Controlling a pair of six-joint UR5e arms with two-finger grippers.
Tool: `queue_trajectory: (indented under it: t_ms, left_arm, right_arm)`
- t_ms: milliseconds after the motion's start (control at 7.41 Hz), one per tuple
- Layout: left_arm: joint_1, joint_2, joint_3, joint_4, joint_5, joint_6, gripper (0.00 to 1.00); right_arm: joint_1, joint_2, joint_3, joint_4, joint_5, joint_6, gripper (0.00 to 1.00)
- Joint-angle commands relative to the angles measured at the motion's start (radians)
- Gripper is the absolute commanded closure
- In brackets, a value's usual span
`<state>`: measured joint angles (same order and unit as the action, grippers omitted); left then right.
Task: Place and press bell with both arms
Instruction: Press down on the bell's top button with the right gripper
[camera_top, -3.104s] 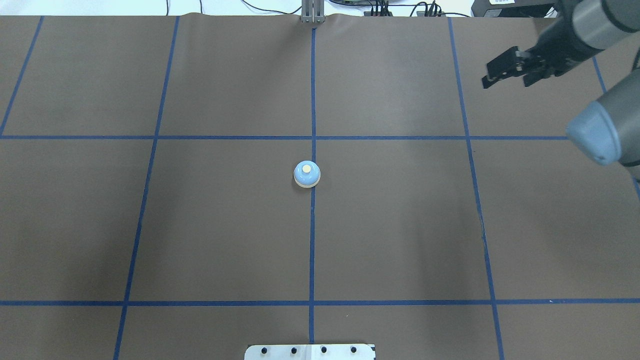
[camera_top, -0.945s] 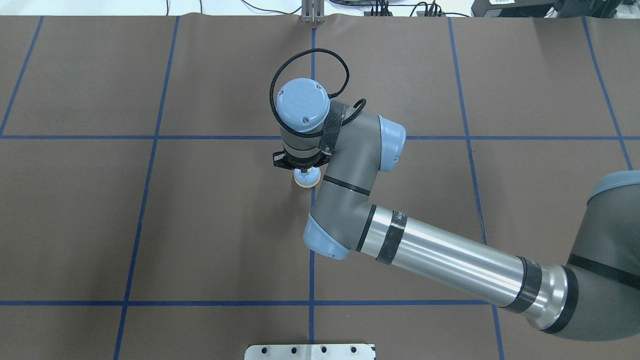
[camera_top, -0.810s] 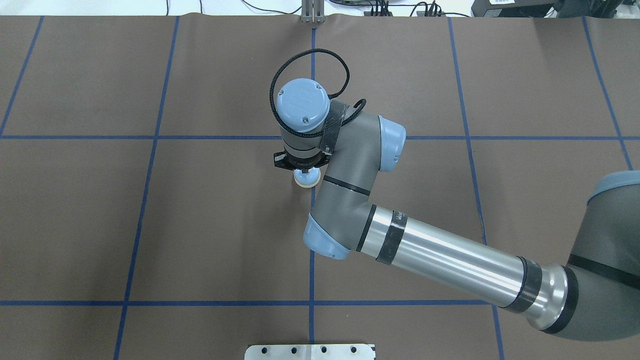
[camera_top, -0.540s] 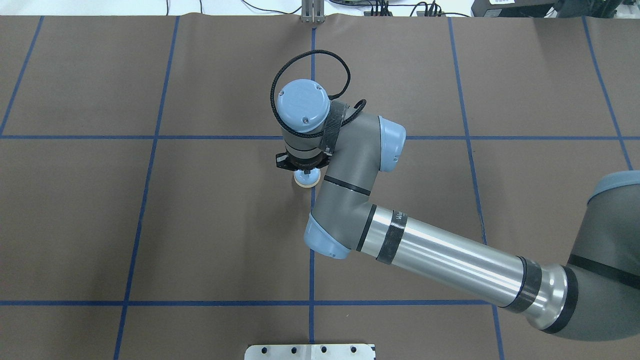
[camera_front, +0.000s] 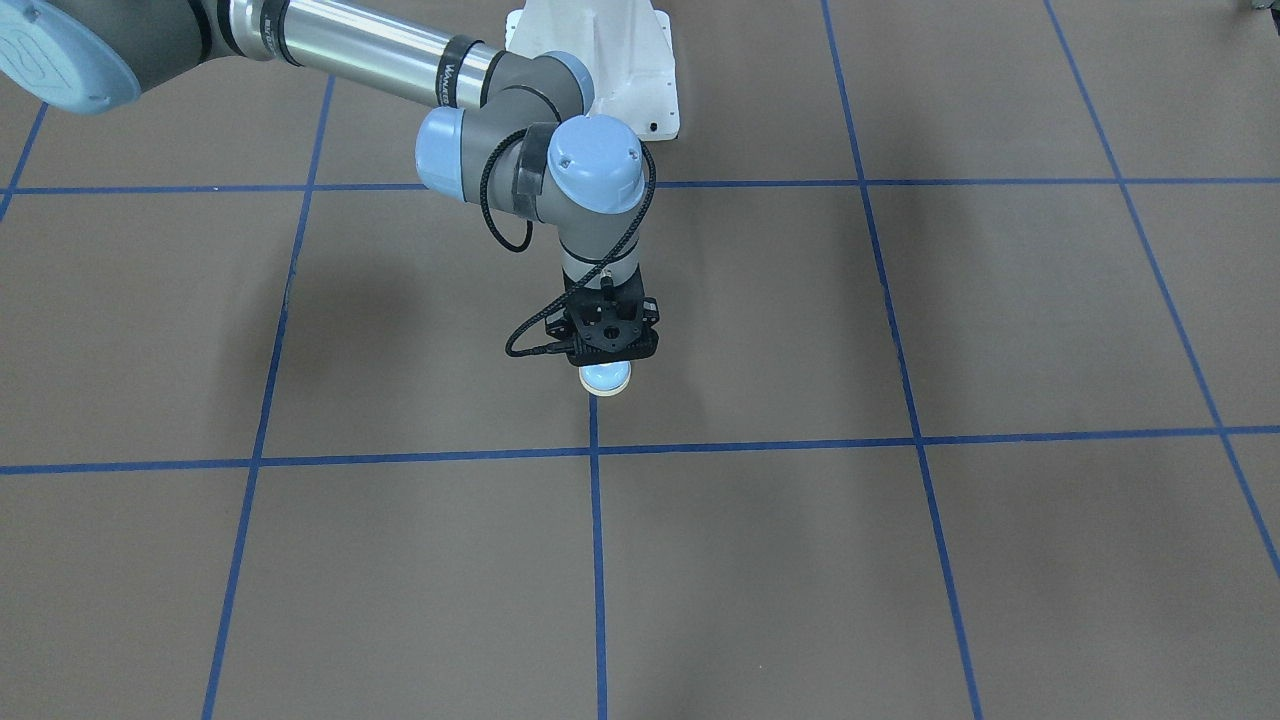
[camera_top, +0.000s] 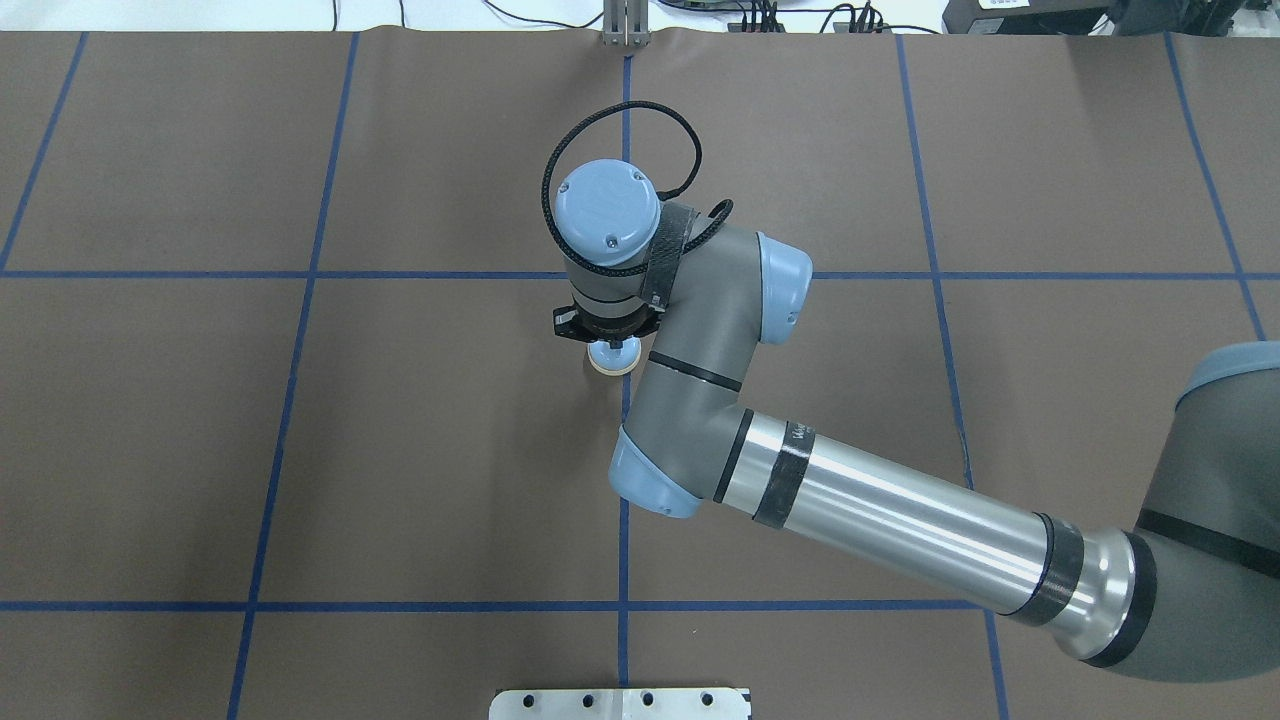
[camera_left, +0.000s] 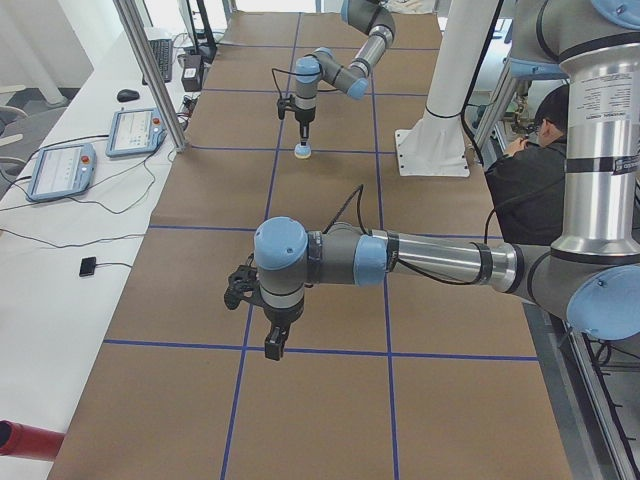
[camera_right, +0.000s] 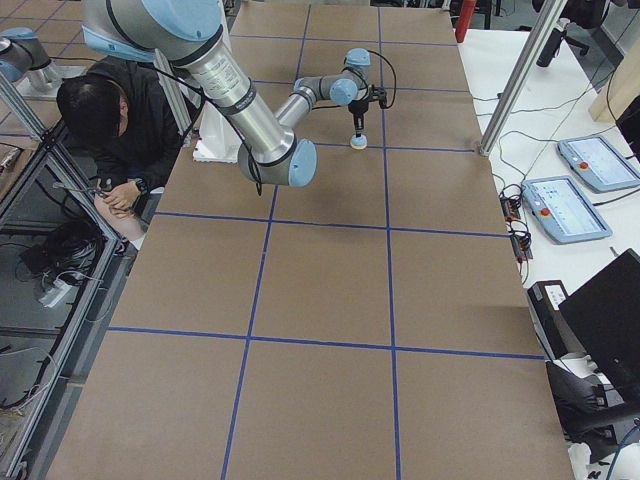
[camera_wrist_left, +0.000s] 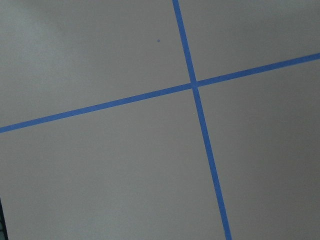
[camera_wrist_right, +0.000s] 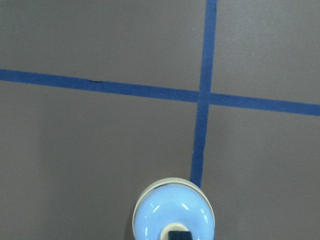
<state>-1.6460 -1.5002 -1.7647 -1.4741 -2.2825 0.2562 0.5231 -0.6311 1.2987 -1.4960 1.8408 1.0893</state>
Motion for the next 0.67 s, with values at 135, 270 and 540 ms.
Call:
queue_trajectory:
  t_ms: [135, 270, 540]
  left_arm:
    - [0.0, 0.0, 0.001, 0.0, 0.0, 0.0, 0.0]
    - [0.0, 0.0, 0.001, 0.0, 0.0, 0.0, 0.0]
    - [0.0, 0.0, 0.002, 0.0, 0.0, 0.0, 0.0]
  right_arm:
    - [0.015, 0.007, 0.017, 0.0, 0.032, 0.0, 1.0]
    - [0.035, 0.004, 0.042, 0.0, 0.066, 0.0, 1.0]
    - [0.07, -0.027, 0.091, 0.0, 0.081, 0.0, 0.66]
